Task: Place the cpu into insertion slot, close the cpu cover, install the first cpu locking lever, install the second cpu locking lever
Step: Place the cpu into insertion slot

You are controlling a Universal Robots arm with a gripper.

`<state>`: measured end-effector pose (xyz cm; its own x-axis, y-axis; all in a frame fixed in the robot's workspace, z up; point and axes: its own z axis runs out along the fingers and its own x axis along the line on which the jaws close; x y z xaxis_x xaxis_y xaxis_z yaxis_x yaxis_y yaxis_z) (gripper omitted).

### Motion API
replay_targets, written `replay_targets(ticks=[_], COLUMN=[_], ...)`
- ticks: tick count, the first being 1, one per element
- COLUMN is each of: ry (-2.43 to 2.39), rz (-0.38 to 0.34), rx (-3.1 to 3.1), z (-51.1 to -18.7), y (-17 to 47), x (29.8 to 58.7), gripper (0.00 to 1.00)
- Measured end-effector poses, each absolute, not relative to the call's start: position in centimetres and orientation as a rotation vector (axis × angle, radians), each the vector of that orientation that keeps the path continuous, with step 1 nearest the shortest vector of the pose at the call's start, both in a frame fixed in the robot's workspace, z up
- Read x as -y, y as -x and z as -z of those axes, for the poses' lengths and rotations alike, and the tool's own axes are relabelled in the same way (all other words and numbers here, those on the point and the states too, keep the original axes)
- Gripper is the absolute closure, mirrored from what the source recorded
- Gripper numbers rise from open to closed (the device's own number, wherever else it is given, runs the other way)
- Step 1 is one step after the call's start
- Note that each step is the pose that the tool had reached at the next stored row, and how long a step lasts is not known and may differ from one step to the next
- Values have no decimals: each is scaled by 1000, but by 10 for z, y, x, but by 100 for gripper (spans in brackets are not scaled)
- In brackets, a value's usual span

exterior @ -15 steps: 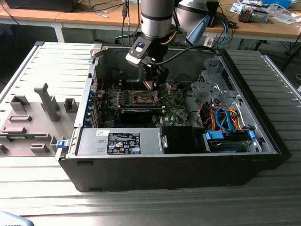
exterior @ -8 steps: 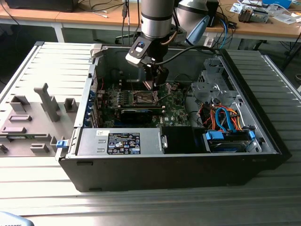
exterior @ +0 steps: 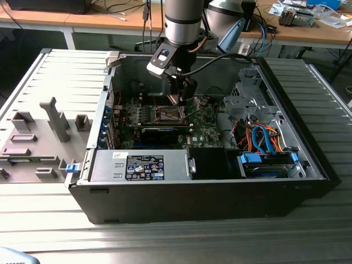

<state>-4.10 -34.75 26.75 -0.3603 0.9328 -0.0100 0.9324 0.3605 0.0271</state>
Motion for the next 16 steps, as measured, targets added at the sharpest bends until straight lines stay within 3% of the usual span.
replay_targets(ticks=[16], ry=[-1774], rz=[-26], rx=[-2564], z=[-267], y=[41], x=[348], gripper=[45])
